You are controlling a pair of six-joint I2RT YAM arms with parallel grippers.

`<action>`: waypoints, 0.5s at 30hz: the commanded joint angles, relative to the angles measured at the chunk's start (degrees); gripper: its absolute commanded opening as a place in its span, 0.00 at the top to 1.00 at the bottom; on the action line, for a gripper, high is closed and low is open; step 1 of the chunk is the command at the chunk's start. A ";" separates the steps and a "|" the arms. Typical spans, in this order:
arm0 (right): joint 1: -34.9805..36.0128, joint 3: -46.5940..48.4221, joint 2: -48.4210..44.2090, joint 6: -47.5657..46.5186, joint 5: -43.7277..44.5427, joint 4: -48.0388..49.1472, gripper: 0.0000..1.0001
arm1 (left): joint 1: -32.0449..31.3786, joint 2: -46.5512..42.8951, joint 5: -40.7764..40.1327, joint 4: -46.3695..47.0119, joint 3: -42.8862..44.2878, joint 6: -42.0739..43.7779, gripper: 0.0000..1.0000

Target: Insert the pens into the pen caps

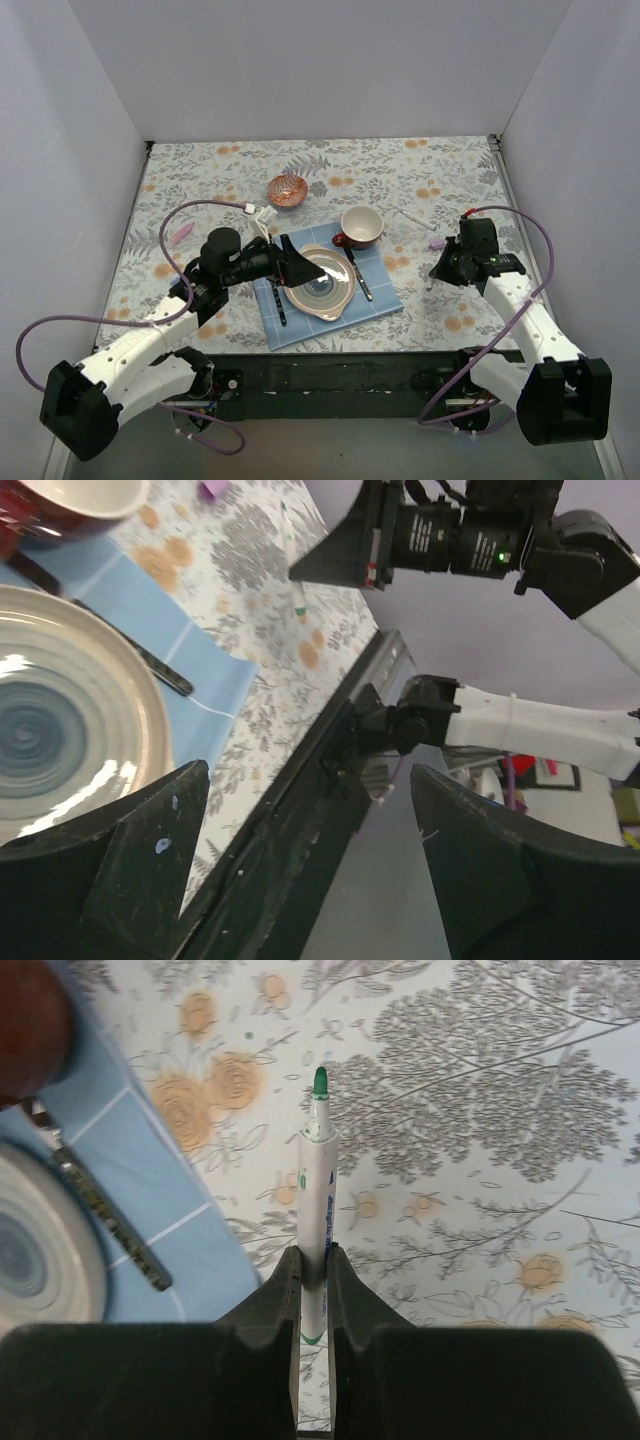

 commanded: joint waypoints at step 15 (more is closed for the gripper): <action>10.90 -0.88 -17.83 17.28 -25.48 15.96 0.99 | -18.33 34.78 -0.48 26.23 14.27 -3.49 0.33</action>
